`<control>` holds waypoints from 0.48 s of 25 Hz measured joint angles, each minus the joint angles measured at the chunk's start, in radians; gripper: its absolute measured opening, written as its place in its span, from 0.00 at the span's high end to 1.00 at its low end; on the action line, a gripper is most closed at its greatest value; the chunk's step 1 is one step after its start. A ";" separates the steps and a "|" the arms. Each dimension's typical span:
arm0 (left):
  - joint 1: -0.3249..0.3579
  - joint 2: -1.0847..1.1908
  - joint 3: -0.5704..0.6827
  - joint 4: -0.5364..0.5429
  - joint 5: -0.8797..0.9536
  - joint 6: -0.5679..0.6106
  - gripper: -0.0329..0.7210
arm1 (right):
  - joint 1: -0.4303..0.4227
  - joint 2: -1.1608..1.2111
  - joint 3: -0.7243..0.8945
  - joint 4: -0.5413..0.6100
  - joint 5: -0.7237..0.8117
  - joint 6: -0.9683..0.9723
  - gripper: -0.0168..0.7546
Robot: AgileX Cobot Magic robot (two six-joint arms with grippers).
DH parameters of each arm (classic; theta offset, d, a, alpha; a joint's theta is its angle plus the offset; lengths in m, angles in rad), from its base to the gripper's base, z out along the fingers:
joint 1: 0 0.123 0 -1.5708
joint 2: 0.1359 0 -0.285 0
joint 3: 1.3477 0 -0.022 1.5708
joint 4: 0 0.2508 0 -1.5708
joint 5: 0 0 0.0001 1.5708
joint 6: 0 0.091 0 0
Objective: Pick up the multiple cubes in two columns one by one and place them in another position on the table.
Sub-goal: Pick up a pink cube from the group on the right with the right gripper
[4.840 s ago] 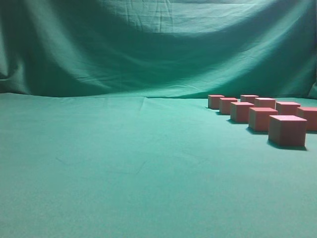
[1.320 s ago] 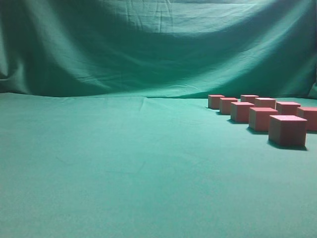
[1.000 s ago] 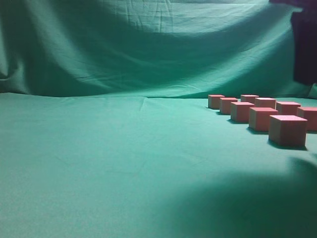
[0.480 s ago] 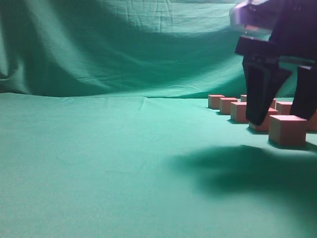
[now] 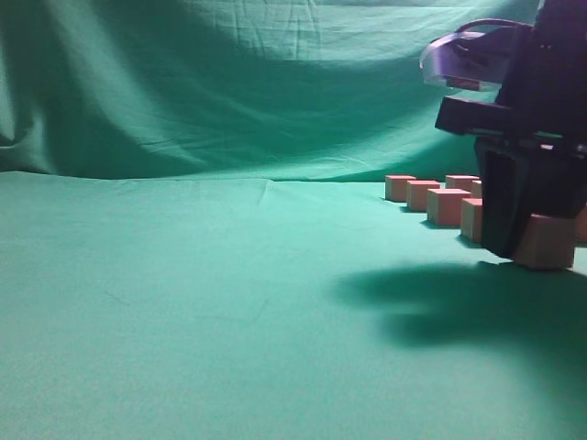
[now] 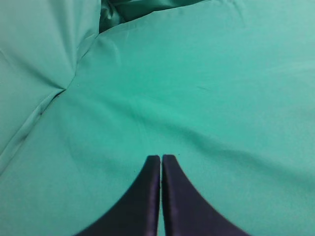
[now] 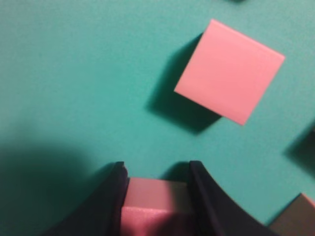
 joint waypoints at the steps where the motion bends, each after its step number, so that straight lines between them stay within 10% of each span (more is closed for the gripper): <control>1: 0.000 0.000 0.000 0.000 0.000 0.000 0.96 | 0.000 0.000 -0.016 -0.004 0.026 0.000 0.65; 12: 0.000 0.000 0.000 0.000 0.000 0.000 0.96 | 0.061 0.002 -0.427 -0.010 0.329 -0.099 0.65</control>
